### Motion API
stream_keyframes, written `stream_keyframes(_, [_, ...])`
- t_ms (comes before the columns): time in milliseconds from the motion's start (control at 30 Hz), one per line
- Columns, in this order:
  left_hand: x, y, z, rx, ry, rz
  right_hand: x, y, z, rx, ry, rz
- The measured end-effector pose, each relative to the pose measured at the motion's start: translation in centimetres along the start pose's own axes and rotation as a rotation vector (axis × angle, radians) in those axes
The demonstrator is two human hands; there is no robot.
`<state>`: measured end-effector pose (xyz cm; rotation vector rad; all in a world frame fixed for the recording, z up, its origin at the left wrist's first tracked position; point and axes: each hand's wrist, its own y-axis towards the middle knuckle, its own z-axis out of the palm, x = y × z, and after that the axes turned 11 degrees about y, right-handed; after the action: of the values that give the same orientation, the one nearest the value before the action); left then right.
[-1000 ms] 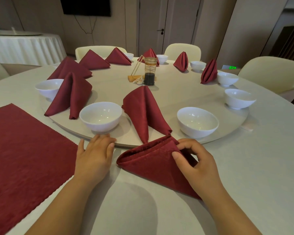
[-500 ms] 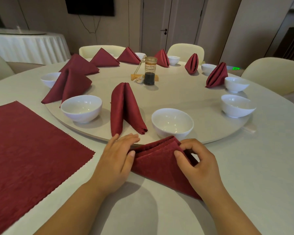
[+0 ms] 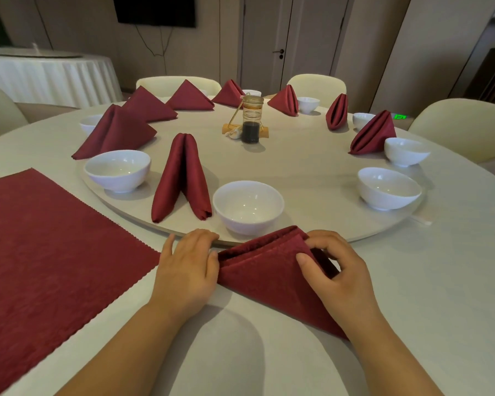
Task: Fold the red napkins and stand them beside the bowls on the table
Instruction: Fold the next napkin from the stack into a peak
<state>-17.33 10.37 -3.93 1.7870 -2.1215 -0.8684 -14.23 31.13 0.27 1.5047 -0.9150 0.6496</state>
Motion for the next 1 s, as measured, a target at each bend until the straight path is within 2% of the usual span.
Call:
stream_keyframes(133, [0.1,0.2,-0.7,-0.077,-0.038,0.045,0.0,0.0,0.2,0.038,-0.006,0.030])
stream_keyframes(300, [-0.9,0.1,-1.2,0.037,-0.097,0.152,0.1,0.1,0.1,0.037,-0.001,0.044])
stream_keyframes(667, [-0.1,0.4,-1.5,0.138,0.116,-0.028,0.1,-0.3,0.7,-0.082,-0.062,0.014])
stream_keyframes(800, [0.3,0.4,-1.8,0.171,0.116,-0.073,1.1,-0.2,1.1,-0.090,-0.119,0.004])
stream_keyframes(1000, [0.8,0.6,-2.1,0.249,0.109,-0.110,3.8,2.5,0.0,-0.228,-0.214,-0.040])
